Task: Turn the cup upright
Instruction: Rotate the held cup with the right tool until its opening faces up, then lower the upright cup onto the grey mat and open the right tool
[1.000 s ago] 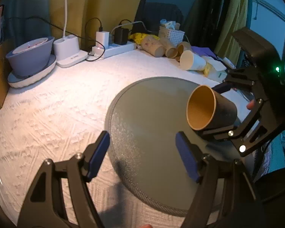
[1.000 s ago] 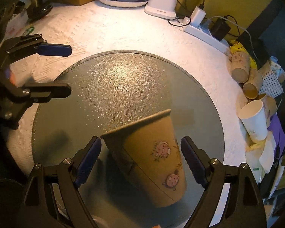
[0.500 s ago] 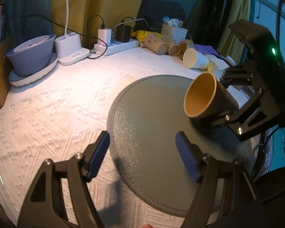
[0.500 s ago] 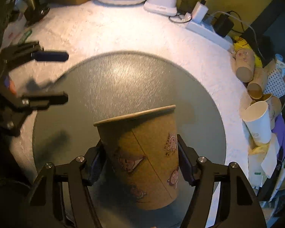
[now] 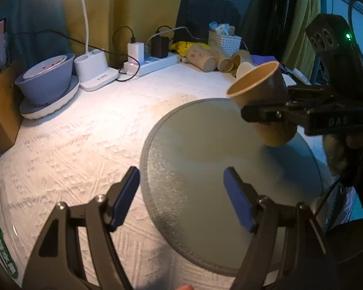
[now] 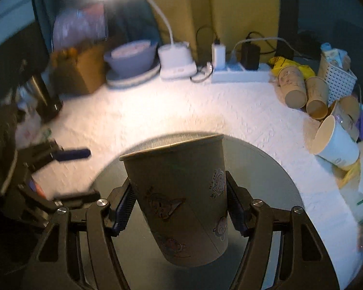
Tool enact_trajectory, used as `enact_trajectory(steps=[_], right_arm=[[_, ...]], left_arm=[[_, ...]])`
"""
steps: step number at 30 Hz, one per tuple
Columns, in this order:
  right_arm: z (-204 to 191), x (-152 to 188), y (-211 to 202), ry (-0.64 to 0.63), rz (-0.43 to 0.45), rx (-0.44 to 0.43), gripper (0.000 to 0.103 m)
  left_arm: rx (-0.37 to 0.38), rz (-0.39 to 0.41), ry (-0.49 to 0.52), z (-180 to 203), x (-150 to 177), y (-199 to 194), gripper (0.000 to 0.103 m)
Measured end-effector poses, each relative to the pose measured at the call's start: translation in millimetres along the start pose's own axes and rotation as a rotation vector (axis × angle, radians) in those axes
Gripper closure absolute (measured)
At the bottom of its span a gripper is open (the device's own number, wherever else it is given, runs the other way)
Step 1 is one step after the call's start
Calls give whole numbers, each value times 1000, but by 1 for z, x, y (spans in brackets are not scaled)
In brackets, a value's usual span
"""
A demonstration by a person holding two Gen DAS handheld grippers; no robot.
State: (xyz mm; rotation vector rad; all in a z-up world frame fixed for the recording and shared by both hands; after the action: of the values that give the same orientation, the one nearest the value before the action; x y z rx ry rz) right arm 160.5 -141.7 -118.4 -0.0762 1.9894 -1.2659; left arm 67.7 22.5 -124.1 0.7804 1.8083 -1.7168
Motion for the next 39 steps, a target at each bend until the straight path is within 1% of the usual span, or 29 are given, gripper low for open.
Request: enact_trajectory(steps=[3,9,14,22,31,35,39], right_arm=[[5,2,-4,42,42,-44,33],[18,15,-8,90,70,-73,33],[24,25,-15,99,85,-88,33],[29,27,-25,97,118,-82,32],[29,27,-29,80,129,-84,32],[31,33,-26,73,123,-52,32],[35,38,-28,84,123,-47,32]], left_arm=[[-7,-8,11,5,-2,0,30],[-15,-20,27,16,-7,4,30],[-11,-24,50,28,-12,5,30],[-14,-26,72,42,-17,3,30],[-20,-29,81,46,-19,2,30],[-19,-30,85,49,-19,2,30],[-15,-31,87,52,-18,2,30]])
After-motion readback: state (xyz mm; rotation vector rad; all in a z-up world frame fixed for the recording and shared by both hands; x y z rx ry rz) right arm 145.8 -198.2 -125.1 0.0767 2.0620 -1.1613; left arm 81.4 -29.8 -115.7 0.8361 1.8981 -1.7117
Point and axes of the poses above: each gripper's, at about its wrist camera, not at the fingertips, and y roughly the way its jaws point, z to its right, x to its underside, the point moved 6 cm from there along y, roughly the way its jaws point, and after that the axes turned 13 degrees about y, right-handed, at the moved point
